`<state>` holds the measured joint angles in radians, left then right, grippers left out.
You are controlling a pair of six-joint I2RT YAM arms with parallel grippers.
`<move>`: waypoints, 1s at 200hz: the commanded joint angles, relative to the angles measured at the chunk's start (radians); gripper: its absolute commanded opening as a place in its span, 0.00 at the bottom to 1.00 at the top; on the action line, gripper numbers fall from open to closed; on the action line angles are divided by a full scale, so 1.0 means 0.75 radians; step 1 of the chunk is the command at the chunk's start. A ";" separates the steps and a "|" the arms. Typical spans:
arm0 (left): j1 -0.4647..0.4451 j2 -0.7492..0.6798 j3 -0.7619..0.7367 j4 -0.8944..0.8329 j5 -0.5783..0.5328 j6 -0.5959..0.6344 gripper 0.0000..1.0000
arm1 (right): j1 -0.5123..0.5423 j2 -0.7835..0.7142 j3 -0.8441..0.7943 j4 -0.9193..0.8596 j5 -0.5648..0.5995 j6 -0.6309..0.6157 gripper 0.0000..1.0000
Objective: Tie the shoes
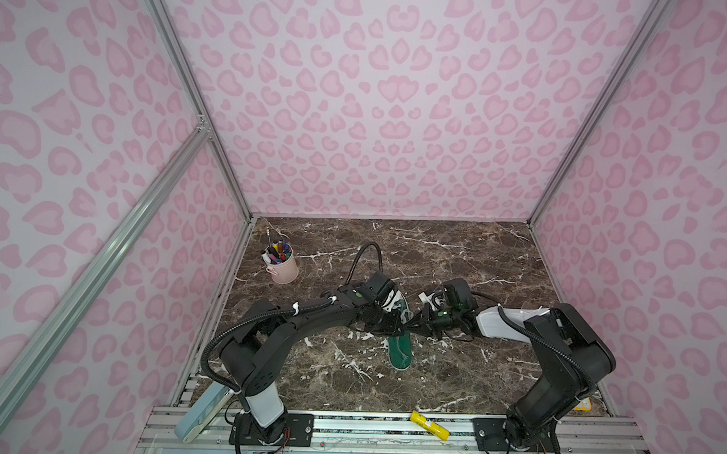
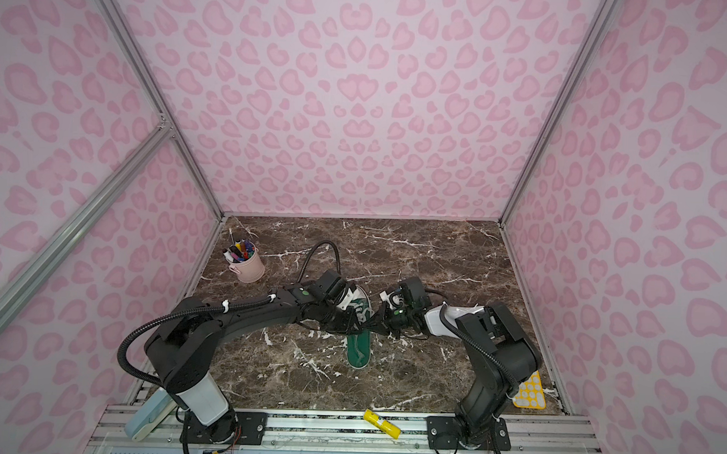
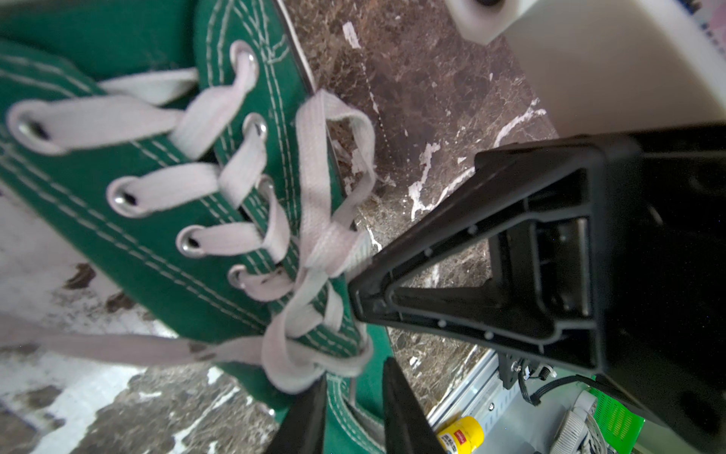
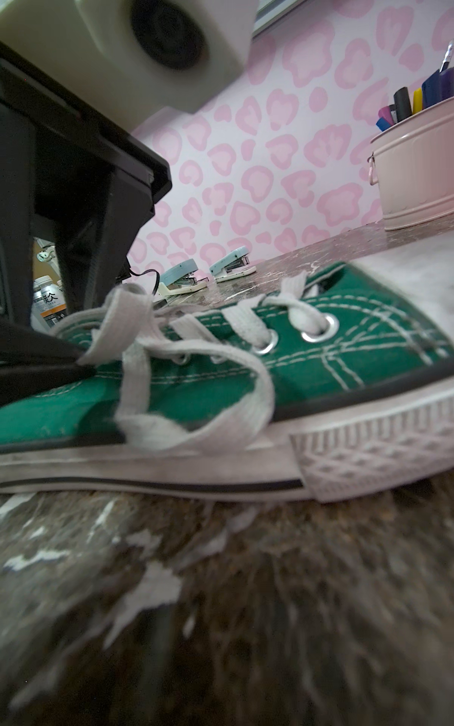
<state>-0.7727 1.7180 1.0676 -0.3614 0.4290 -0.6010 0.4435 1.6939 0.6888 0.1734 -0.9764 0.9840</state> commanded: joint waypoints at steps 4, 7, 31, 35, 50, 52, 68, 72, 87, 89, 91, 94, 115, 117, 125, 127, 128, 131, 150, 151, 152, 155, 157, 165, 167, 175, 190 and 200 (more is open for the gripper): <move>-0.004 -0.024 -0.010 0.013 0.009 -0.002 0.31 | -0.002 0.005 -0.016 0.012 -0.017 -0.001 0.03; -0.004 -0.027 -0.013 0.013 0.009 -0.002 0.31 | -0.002 0.005 -0.015 0.016 -0.018 0.000 0.03; -0.006 -0.024 -0.016 0.010 0.031 -0.002 0.31 | -0.002 0.006 -0.022 0.022 -0.018 0.003 0.03; -0.007 -0.022 -0.016 0.009 0.033 -0.002 0.31 | -0.002 0.007 -0.022 0.024 -0.019 0.005 0.03; -0.011 -0.024 -0.017 0.007 0.031 -0.001 0.31 | -0.002 0.007 -0.024 0.026 -0.019 0.005 0.03; -0.007 -0.024 -0.016 0.007 0.032 0.000 0.31 | -0.002 0.007 -0.023 0.026 -0.018 0.005 0.03; -0.010 -0.022 -0.012 0.003 0.036 0.002 0.30 | -0.002 0.006 -0.021 0.025 -0.018 0.005 0.03; -0.011 -0.021 -0.012 0.002 0.035 -0.001 0.30 | -0.002 0.005 -0.020 0.025 -0.019 0.005 0.03; -0.009 -0.016 -0.010 0.001 0.038 0.000 0.30 | -0.002 0.004 -0.019 0.024 -0.019 0.005 0.03; -0.010 -0.016 -0.010 0.001 0.040 0.000 0.30 | -0.002 0.004 -0.019 0.023 -0.019 0.005 0.03; -0.010 -0.016 -0.010 0.002 0.041 -0.001 0.30 | -0.003 0.004 -0.018 0.023 -0.018 0.005 0.03; -0.011 -0.014 -0.009 0.003 0.041 -0.001 0.30 | -0.002 0.004 -0.018 0.022 -0.019 0.005 0.03; -0.013 -0.010 -0.006 -0.001 0.043 0.001 0.29 | -0.002 0.001 -0.017 0.022 -0.019 0.005 0.03; -0.012 -0.009 -0.005 -0.001 0.044 0.001 0.29 | -0.002 0.002 -0.017 0.022 -0.019 0.005 0.03; -0.014 -0.006 -0.005 -0.002 0.040 0.002 0.28 | -0.002 0.002 -0.015 0.022 -0.019 0.005 0.03; -0.013 -0.006 -0.003 -0.003 0.042 0.002 0.28 | -0.002 0.002 -0.016 0.022 -0.019 0.005 0.03; -0.013 -0.006 -0.002 -0.003 0.041 0.002 0.28 | -0.002 0.002 -0.016 0.022 -0.018 0.005 0.03; -0.014 -0.004 -0.002 -0.002 0.041 0.002 0.28 | -0.002 0.001 -0.016 0.022 -0.018 0.005 0.03; -0.013 0.004 0.004 -0.013 0.038 0.002 0.27 | -0.002 0.001 -0.016 0.022 -0.018 0.005 0.03; -0.013 0.005 0.004 -0.013 0.038 0.002 0.27 | -0.002 0.001 -0.016 0.021 -0.018 0.005 0.03; -0.013 0.005 0.004 -0.013 0.038 0.002 0.27 | -0.002 0.001 -0.016 0.021 -0.019 0.005 0.03; -0.014 0.006 0.006 -0.016 0.038 0.001 0.27 | -0.002 0.000 -0.016 0.021 -0.019 0.005 0.03; -0.015 0.006 0.005 -0.016 0.038 0.002 0.27 | -0.002 0.001 -0.016 0.020 -0.019 0.005 0.03; -0.013 0.009 0.005 -0.016 0.036 0.000 0.26 | -0.002 0.000 -0.016 0.019 -0.021 0.005 0.03; -0.013 0.010 0.009 -0.015 0.036 0.000 0.26 | -0.002 -0.001 -0.016 0.019 -0.021 0.005 0.03; -0.013 0.008 0.008 -0.017 0.033 0.000 0.24 | -0.002 0.000 -0.016 0.019 -0.019 0.005 0.03; -0.014 0.009 0.008 -0.017 0.031 -0.001 0.21 | -0.002 -0.001 -0.016 0.019 -0.020 0.005 0.03; -0.013 0.008 0.008 -0.019 0.028 0.000 0.19 | -0.002 -0.002 -0.015 0.020 -0.020 0.005 0.03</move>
<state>-0.7830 1.7206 1.0626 -0.3656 0.4477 -0.6010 0.4427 1.6939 0.6765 0.1749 -0.9764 0.9874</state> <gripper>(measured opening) 0.205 0.049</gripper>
